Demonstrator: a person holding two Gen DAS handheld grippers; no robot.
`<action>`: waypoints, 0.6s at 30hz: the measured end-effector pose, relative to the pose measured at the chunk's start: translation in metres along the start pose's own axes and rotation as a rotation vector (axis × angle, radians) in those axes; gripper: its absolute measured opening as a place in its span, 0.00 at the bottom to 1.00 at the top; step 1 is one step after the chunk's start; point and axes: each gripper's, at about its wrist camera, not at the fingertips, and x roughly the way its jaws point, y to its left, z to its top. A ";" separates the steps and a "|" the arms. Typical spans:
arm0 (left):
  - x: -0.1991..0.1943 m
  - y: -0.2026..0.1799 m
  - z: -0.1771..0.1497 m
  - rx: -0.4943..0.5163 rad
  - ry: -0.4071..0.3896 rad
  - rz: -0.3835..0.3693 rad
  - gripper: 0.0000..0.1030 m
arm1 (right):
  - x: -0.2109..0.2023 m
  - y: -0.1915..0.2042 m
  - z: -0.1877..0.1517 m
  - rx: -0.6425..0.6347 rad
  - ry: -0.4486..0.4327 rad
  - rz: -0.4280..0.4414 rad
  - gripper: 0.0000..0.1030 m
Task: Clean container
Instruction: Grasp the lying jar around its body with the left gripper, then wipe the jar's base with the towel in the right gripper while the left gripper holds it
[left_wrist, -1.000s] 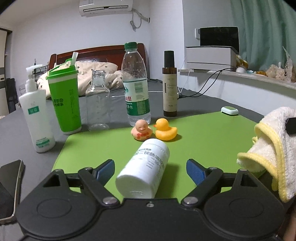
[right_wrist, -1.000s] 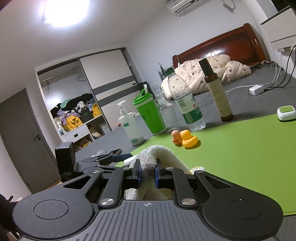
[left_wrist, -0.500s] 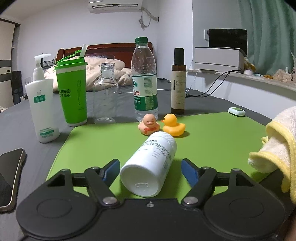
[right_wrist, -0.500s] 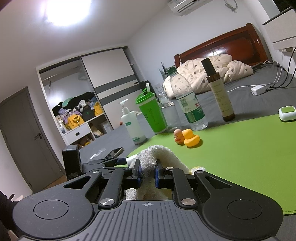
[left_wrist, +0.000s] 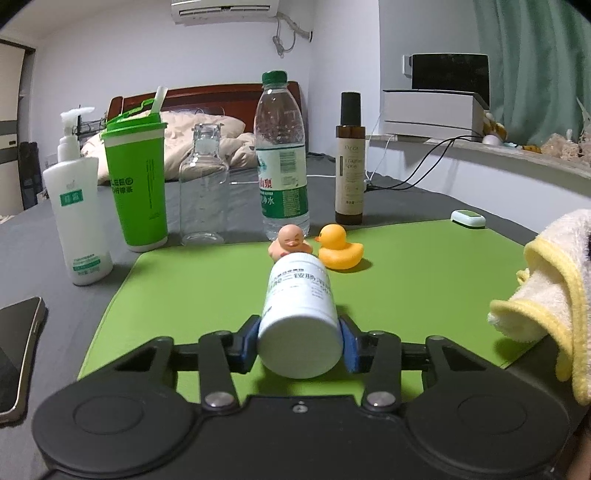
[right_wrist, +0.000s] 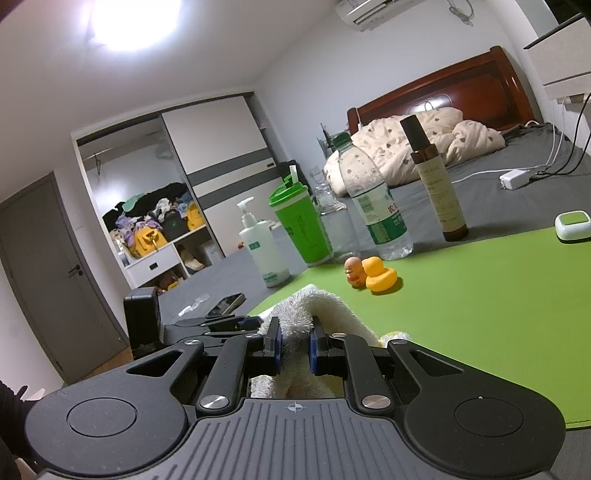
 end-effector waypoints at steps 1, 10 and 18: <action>-0.001 -0.002 0.000 0.003 -0.004 -0.001 0.42 | 0.000 0.000 0.000 0.002 -0.003 -0.001 0.12; -0.018 -0.028 0.002 0.101 -0.055 -0.065 0.41 | -0.010 0.000 0.007 -0.012 -0.057 -0.027 0.12; -0.038 -0.064 0.002 0.152 -0.082 -0.163 0.41 | -0.014 0.019 0.024 -0.077 -0.118 -0.039 0.12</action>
